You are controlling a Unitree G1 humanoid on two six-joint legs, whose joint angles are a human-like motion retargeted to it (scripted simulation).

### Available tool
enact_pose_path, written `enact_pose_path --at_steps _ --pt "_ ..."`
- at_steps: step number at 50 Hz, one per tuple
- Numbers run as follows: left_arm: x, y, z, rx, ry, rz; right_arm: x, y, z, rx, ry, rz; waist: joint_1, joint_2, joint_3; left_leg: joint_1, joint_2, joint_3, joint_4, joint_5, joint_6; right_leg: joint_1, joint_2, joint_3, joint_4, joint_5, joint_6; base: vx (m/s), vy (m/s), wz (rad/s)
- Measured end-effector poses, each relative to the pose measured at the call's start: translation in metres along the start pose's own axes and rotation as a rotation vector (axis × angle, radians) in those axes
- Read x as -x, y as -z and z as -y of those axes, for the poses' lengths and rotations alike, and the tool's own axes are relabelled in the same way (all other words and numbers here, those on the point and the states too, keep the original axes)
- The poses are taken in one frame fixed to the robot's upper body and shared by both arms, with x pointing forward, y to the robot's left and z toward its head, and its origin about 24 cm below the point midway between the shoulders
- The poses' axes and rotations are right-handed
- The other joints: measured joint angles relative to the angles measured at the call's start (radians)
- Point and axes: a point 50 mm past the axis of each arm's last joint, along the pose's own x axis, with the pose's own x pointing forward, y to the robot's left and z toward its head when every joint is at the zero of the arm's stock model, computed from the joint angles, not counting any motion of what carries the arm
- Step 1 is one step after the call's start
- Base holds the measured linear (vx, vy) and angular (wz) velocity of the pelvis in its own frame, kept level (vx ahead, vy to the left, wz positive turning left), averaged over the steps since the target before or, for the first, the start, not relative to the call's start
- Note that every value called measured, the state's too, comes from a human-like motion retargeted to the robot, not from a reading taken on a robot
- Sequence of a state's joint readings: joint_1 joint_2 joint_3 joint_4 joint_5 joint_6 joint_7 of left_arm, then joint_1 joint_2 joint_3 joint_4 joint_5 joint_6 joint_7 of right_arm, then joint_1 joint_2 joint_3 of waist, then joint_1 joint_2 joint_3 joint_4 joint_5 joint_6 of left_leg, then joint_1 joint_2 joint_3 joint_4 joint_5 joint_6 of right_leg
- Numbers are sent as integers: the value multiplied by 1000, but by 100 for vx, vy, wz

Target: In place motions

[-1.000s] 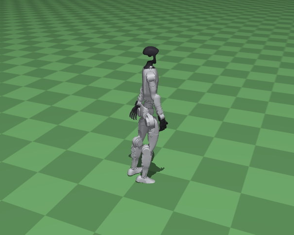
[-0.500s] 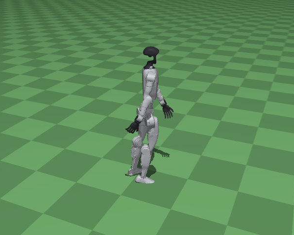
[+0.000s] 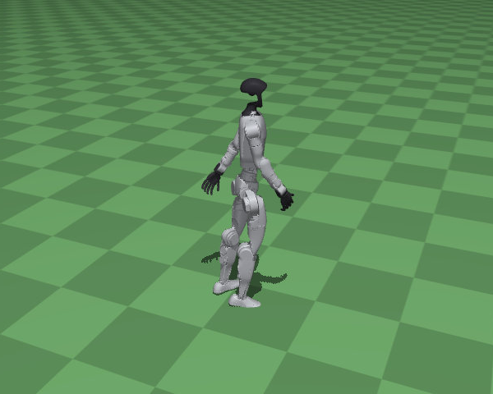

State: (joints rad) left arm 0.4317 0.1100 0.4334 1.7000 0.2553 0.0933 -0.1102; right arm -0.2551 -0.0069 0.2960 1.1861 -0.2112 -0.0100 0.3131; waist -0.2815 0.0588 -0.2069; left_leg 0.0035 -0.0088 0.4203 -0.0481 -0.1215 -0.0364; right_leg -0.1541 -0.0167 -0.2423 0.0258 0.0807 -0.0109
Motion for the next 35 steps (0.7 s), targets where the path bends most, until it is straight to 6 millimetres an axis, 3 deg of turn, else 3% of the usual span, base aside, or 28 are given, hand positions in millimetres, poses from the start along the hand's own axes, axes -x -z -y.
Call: enact_pose_path --at_steps 2,5,9,15,20,24,27,30,35 --pt "3 -20 6 31 17 54 2 14 1 14 12 -38 -1 -6 1 -3 -1 -7 1 2 1 2 -1 -7 -1 -1 0 -5 -3 18" --pt "12 -66 24 118 68 166 9 50 -3 -19 16 -152 -2 -13 2 -9 -3 -19 1 6 4 5 -4 -19 -3 -1 0 -4 -3 21" --pt "41 -140 52 202 155 366 32 121 -21 -183 10 -403 -2 -26 8 -11 -7 -37 5 10 9 18 -7 -37 -6 -4 0 -2 -3 23" --pt "118 -245 91 -19 271 725 101 221 -72 -505 -41 -839 -3 -33 12 -22 -6 -53 13 13 16 30 -4 -56 -16 -3 -4 -1 -1 6" --pt "195 -300 129 -262 328 1027 158 271 -107 -639 8 -1071 -9 -27 11 -38 -5 -63 17 15 20 27 -4 -68 -19 -5 -4 -2 0 4" --pt "237 -317 148 -371 337 1207 185 287 -127 -660 22 -1188 -10 -22 14 -40 -5 -65 19 15 21 28 -3 -70 -20 -6 -5 -1 0 2" --pt "246 -318 152 -414 324 1266 189 289 -133 -689 15 -1216 -3 -17 14 -41 -6 -60 19 14 21 26 -3 -66 -19 -6 -6 0 4 -4" --pt "231 -312 147 -444 297 1234 179 283 -129 -716 15 -1184 5 -11 11 -42 -7 -59 20 13 22 24 -4 -66 -20 -5 -6 0 7 -2" --pt "167 -281 122 -449 213 1004 139 256 -98 -601 68 -1051 17 -4 7 -40 -13 -70 18 13 25 27 -10 -76 -19 -7 -5 1 9 12"
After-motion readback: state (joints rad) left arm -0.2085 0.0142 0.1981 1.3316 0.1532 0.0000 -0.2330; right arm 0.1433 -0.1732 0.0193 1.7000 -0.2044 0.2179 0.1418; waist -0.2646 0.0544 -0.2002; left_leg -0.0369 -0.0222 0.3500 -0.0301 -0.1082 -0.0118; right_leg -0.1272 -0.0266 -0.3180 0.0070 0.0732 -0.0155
